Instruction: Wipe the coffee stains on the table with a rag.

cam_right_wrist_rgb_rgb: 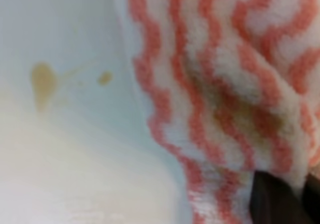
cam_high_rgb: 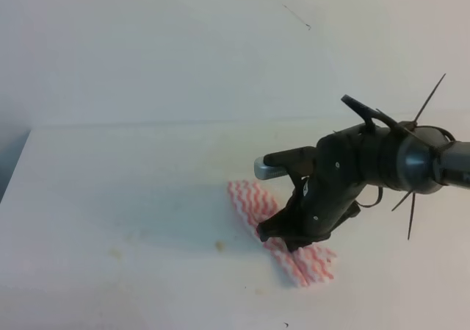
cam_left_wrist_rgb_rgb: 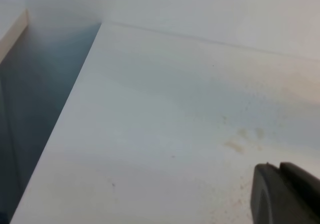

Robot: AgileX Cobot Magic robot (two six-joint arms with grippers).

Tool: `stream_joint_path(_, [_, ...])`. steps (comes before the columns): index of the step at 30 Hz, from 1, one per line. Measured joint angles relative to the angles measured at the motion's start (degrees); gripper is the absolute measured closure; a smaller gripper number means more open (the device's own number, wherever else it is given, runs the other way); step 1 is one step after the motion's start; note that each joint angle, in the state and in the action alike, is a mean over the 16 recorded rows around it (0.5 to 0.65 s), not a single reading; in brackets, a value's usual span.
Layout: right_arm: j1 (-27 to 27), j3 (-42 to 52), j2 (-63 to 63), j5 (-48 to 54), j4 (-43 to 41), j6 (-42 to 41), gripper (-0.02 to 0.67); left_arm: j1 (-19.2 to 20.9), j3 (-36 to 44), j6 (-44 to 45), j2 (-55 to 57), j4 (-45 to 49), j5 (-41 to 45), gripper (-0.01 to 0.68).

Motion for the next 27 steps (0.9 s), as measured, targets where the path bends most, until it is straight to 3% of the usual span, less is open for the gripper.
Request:
stream_joint_path(16, [0.0, 0.4, -16.7, 5.0, -12.4, 3.0, 0.604, 0.0, 0.0, 0.0, 0.0, 0.0, 0.0, 0.674])
stream_joint_path(27, [1.3, 0.4, -22.9, 12.2, -14.9, 1.2, 0.419, 0.0, 0.0, 0.0, 0.0, 0.0, 0.0, 0.674])
